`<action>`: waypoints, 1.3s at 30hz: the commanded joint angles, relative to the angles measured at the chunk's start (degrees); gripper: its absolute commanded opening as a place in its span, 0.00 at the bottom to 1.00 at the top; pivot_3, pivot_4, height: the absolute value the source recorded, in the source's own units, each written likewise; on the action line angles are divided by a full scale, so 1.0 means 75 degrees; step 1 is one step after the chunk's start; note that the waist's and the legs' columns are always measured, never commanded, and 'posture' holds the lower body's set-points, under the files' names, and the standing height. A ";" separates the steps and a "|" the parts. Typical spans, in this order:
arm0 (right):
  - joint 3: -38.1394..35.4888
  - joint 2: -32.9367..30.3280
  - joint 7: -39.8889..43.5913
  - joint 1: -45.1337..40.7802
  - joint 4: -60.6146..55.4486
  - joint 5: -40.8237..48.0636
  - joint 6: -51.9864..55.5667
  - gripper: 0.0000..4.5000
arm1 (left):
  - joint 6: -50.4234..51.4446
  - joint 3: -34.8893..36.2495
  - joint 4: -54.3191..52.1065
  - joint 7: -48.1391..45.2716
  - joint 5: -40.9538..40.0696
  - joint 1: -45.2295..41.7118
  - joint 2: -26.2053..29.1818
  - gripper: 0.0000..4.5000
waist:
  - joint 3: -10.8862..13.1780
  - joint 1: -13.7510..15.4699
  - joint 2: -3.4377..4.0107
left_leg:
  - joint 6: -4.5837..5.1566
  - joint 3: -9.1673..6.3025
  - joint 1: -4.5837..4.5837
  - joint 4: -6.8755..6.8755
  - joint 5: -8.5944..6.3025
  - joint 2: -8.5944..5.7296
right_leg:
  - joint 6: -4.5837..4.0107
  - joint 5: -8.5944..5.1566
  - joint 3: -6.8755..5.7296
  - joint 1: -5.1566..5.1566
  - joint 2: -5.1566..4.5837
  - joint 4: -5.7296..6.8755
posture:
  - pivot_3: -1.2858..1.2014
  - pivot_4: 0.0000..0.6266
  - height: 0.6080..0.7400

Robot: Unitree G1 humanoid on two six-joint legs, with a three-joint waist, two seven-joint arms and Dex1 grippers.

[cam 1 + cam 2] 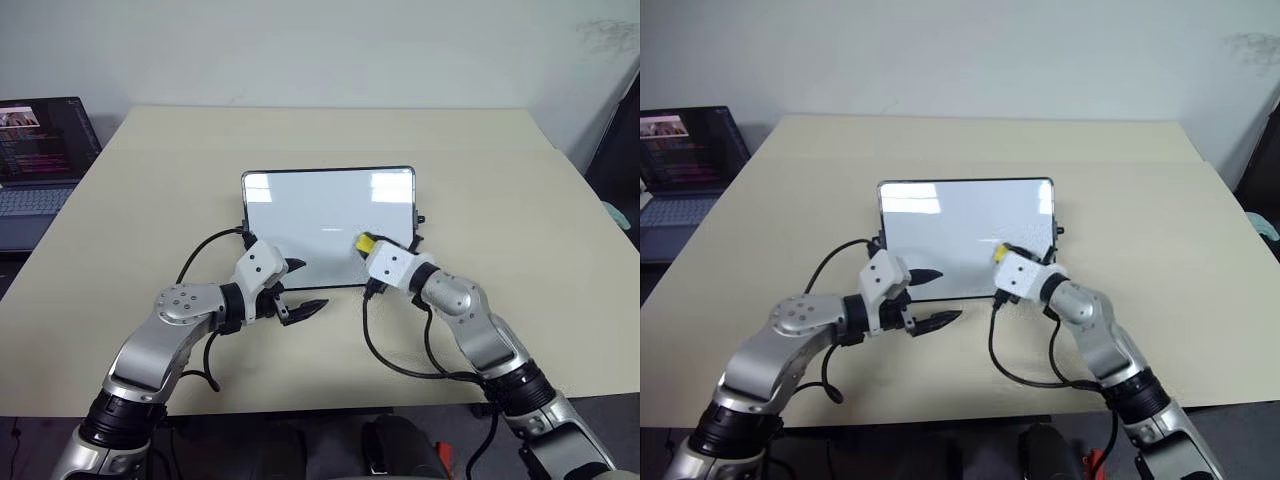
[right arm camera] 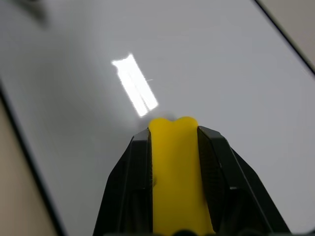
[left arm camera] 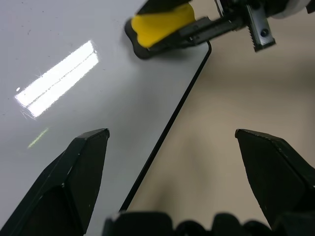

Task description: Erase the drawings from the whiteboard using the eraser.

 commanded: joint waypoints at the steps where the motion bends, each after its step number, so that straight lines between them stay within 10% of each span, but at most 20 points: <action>1: -0.0301 -0.0024 -0.0246 -0.0167 0.0012 -0.0104 0.0046 0.22 | -0.0044 0.0217 -0.0326 0.0001 -0.0151 -0.0065 -0.0011 1.00 | 0.0000 0.0003 0.0000 | 0.0000 0.0001 -0.0001 0.0000 0.0000 -0.0001 | 0.0000 0.0000 0.0000 0.0000 0.0000 -0.0001 | 0.52 0.24 1.00; 11: 0.0450 -0.0299 0.1215 0.0512 -0.0282 -0.0034 0.0262 0.22 | -0.0030 0.0212 -0.0311 -0.0010 -0.0149 -0.0097 -0.0011 1.00 | -0.0001 -0.0011 -0.0001 | 0.0001 -0.0002 0.0004 -0.0003 -0.0001 0.0002 | -0.0003 -0.0002 -0.0001 0.0002 0.0000 -0.0001 | 0.52 0.24 1.00; 22: -0.0422 -0.0526 0.0001 0.0104 0.0095 -0.0435 0.0515 0.22 | -0.0040 0.0212 -0.0318 -0.0022 -0.0156 -0.0079 -0.0010 1.00 | -0.0004 0.0004 -0.0005 | 0.0000 0.0000 0.0009 0.0005 0.0005 -0.0001 | -0.0011 0.0007 0.0000 0.0007 0.0000 0.0003 | 0.52 0.24 1.00; 39: 0.0344 -0.0445 0.1040 0.0709 -0.0520 -0.0392 0.0886 0.22 | -0.0074 0.0225 -0.0306 -0.0027 -0.0175 -0.0058 0.0028 1.00 | -0.0009 -0.0023 -0.0011 | 0.0001 -0.0001 0.0018 0.0004 0.0006 0.0004 | -0.0013 0.0009 0.0001 0.0009 0.0003 0.0005 | 0.52 0.24 1.00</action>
